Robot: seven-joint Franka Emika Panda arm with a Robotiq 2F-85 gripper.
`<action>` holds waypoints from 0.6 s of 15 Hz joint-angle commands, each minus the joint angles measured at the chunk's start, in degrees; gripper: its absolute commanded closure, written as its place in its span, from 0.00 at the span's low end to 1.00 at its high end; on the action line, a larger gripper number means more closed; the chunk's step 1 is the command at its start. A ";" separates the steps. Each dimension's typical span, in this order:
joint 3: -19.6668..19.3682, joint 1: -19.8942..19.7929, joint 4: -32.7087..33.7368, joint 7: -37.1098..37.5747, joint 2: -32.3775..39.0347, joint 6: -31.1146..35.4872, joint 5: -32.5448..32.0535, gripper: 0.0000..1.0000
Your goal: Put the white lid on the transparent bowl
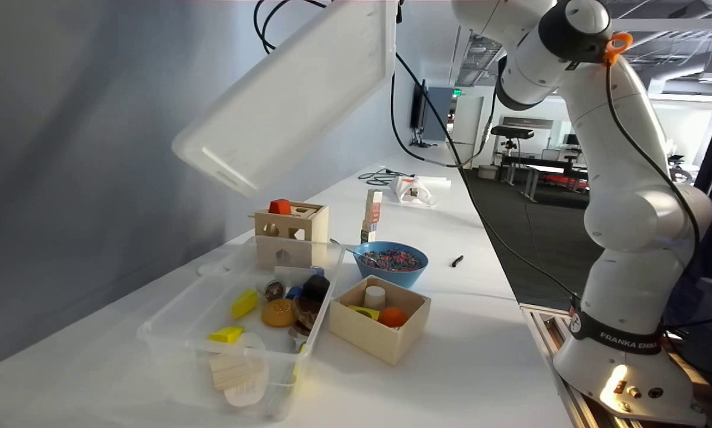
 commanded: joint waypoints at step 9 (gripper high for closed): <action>-0.45 10.31 -13.20 13.25 -15.24 25.49 -8.99 0.98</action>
